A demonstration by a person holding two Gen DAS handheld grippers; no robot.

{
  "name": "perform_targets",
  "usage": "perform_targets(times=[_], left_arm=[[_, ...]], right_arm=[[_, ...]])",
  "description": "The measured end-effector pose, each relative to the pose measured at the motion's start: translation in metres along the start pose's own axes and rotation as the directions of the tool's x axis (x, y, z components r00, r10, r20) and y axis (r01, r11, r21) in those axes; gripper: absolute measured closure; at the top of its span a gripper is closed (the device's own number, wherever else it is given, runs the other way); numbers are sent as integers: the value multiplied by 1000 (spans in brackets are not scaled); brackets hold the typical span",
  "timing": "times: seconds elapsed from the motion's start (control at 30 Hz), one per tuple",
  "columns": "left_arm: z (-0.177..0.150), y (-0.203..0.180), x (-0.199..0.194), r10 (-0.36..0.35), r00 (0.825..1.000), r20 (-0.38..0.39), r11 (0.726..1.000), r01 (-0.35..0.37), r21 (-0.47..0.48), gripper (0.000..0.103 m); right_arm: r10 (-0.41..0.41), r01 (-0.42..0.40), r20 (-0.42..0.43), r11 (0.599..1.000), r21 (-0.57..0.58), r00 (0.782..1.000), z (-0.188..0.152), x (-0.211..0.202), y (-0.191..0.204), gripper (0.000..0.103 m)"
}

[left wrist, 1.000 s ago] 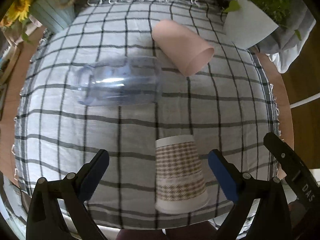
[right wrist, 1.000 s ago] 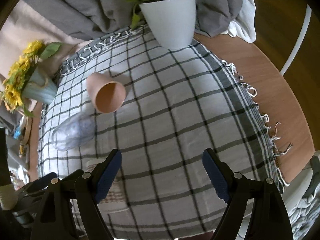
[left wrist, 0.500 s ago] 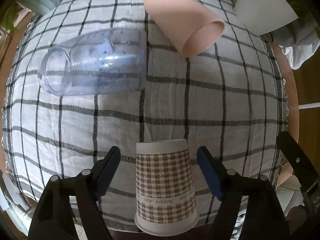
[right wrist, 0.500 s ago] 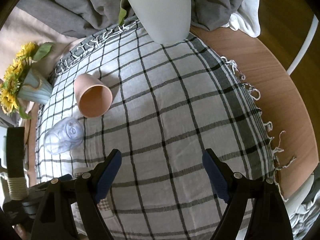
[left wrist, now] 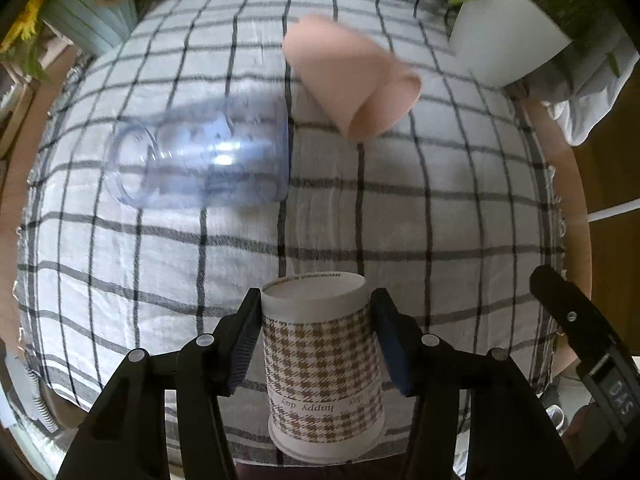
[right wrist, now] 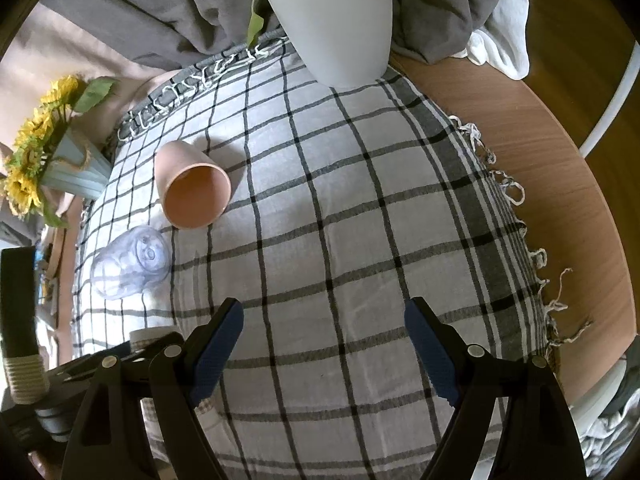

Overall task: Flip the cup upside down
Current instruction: 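Rotate the left gripper to turn the cup rim-down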

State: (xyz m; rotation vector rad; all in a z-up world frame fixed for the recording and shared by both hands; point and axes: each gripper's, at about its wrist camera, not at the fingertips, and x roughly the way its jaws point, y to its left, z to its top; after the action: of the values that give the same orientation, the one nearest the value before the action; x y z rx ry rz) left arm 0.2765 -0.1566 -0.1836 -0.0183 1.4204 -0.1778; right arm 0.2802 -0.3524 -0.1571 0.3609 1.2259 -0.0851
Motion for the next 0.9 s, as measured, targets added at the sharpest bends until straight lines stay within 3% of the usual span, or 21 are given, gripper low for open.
perform_targets(times=[0.4,0.6,0.9], left_arm=[[-10,-5,-35,29,988,149,999,-35,39,49],[-31,-8,-33,24,987,156,999,-30,40,49],[-29,-8,-29,21,985,169,1000,-23,14,49]], right_arm=[[5,-3,37,999,-37,999,2,-14,0,20],[-3,6,40,997,-80,999,-2,-16,0,20],[-12,15,37,994,-105,999,-7,-16,-3,20]])
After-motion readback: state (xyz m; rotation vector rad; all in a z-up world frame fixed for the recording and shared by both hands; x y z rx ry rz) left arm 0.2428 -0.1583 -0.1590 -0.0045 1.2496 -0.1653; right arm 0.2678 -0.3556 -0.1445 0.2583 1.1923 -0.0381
